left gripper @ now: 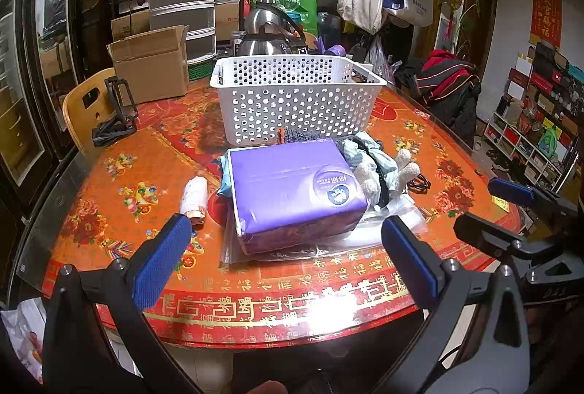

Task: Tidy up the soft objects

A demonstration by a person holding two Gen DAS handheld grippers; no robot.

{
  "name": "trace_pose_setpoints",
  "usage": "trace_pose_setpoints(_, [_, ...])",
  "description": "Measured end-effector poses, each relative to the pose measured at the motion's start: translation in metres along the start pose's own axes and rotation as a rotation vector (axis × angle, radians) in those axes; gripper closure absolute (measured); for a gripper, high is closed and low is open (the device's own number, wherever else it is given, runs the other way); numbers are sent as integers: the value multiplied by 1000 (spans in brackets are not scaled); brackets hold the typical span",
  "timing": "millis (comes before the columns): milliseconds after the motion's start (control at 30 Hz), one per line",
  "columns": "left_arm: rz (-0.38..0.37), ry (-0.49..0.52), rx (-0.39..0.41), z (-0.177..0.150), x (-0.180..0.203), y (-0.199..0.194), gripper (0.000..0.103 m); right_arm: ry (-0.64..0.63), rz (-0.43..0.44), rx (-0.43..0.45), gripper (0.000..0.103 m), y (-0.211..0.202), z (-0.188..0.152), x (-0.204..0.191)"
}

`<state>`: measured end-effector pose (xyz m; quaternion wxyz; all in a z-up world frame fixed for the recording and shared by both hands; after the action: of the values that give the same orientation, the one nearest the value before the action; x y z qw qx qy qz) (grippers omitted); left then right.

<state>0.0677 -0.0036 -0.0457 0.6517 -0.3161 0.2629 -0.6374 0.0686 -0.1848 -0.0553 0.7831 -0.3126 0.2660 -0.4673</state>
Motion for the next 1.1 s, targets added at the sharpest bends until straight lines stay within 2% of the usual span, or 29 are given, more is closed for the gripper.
trace_pose_setpoints(1100, [0, -2, -1, 1, 0, 1, 0, 8, 4, -14, 1, 8, -7, 3])
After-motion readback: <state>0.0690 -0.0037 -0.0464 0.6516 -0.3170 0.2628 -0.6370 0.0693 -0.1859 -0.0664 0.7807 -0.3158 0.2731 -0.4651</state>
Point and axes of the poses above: each gripper's, at about its wrist camera, not at the fingertips, and y roughly the way its jaws point, x to its right, z to its top, the point moved 8 cm from there along y, roughly the way its jaws point, and after that the axes turned 12 degrees about -x, right-handed, at the moved point
